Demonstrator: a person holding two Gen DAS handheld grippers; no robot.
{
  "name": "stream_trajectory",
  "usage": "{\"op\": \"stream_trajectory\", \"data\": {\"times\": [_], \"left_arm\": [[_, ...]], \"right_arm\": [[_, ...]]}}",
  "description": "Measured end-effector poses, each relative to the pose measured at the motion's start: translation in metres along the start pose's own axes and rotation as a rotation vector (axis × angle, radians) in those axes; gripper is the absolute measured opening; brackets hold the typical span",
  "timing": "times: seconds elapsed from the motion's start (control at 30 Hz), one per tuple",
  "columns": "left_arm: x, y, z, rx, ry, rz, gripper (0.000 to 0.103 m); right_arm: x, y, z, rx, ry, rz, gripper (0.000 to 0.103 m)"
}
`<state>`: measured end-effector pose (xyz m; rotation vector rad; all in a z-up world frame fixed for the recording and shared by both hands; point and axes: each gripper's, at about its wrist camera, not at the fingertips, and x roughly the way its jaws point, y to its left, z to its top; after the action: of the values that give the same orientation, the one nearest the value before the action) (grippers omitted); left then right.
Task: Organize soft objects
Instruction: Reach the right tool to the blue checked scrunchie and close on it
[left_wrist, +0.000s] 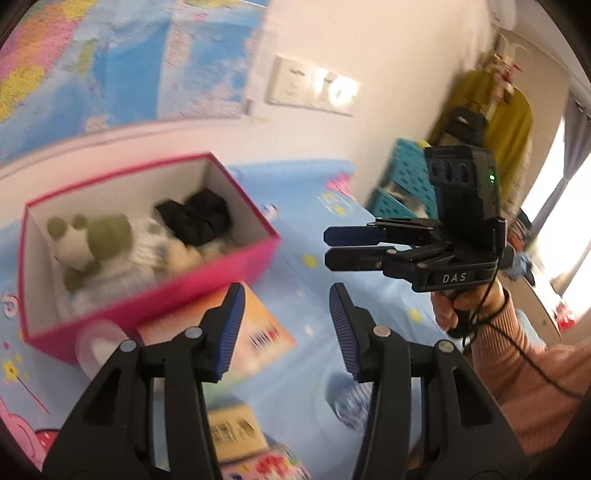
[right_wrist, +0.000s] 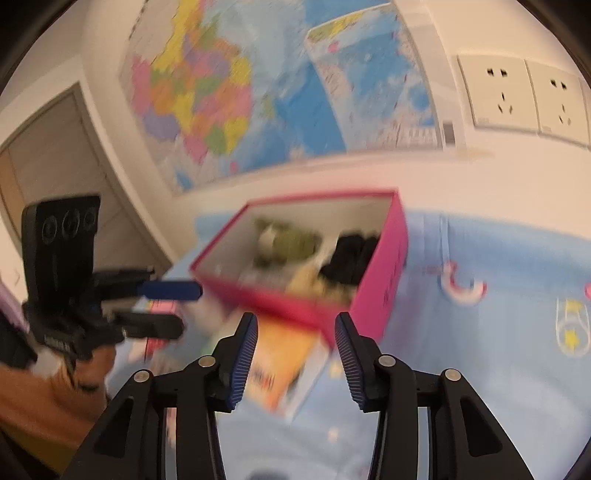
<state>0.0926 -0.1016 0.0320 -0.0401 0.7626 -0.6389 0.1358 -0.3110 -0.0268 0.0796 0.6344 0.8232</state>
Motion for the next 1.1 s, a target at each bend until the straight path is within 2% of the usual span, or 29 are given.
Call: {"op": "stream_trajectory", "data": {"times": [0.2, 0.47, 0.57, 0.83, 0.9, 0.97, 1.07, 1.1], "left_arm": [[0.017, -0.017, -0.037, -0.008, 0.078, -0.048, 0.050], [0.033, -0.031, -0.076, -0.034, 0.159, -0.081, 0.050], [0.041, -0.032, -0.086, -0.047, 0.191, -0.091, 0.050], [0.050, -0.036, -0.101, -0.064, 0.235, -0.111, 0.050], [0.051, -0.037, -0.103, -0.066, 0.241, -0.113, 0.050], [0.051, -0.038, -0.105, -0.069, 0.247, -0.117, 0.050], [0.054, -0.038, -0.107, -0.079, 0.259, -0.127, 0.049], [0.056, -0.038, -0.108, -0.081, 0.263, -0.130, 0.050]], "right_arm": [[-0.005, 0.015, -0.060, 0.001, 0.114, 0.008, 0.047], [0.009, 0.023, -0.113, 0.054, 0.241, 0.036, 0.047], [0.009, 0.026, -0.121, 0.056, 0.250, 0.062, 0.047], [0.017, 0.035, -0.131, 0.034, 0.272, 0.033, 0.047], [0.021, 0.034, -0.132, 0.034, 0.274, 0.036, 0.045], [0.023, 0.035, -0.133, 0.024, 0.280, 0.023, 0.030], [0.023, 0.035, -0.133, 0.022, 0.275, 0.019, 0.016], [0.020, 0.035, -0.132, 0.026, 0.262, 0.021, 0.015]]}}
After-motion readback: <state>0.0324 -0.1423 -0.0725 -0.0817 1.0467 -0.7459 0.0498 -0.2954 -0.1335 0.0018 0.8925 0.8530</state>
